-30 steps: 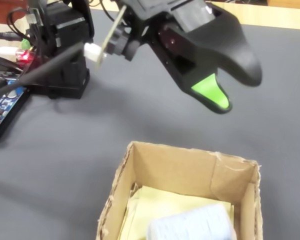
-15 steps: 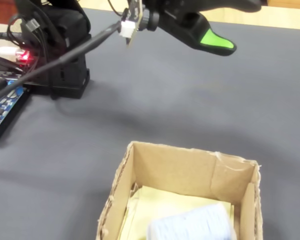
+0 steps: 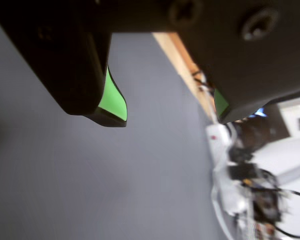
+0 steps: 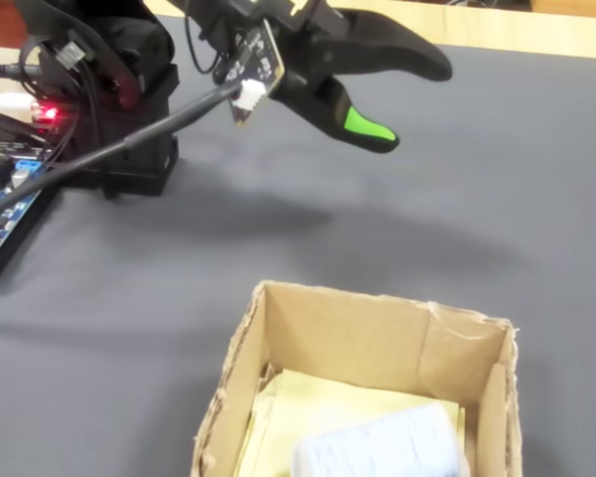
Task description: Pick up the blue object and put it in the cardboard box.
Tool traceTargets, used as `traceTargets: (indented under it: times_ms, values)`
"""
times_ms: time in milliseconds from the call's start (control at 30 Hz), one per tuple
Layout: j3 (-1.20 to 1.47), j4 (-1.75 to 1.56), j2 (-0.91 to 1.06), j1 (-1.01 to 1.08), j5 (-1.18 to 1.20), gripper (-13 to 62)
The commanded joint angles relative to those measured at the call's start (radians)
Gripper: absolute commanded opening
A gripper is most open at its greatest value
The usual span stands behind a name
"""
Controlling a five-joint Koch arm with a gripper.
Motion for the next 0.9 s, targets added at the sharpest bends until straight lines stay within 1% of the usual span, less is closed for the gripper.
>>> traceTargets:
  times_ms: [0, 133, 300, 533, 733, 867]
  values:
    - [-0.009, -0.1, 0.087, -0.005, 0.092, 34.8]
    - [0.074, -0.115, 0.089, -0.012, 0.129, 34.7]
    - [0.232, -0.221, 0.089, -0.02, 0.147, 34.2]
    - [0.33, -0.224, 0.087, -0.023, 0.144, 34.2]
    - [0.341, -0.074, 0.087, -0.048, 0.137, 34.1]
    - [0.341, -0.049, 0.086, -0.061, 0.13, 34.1]
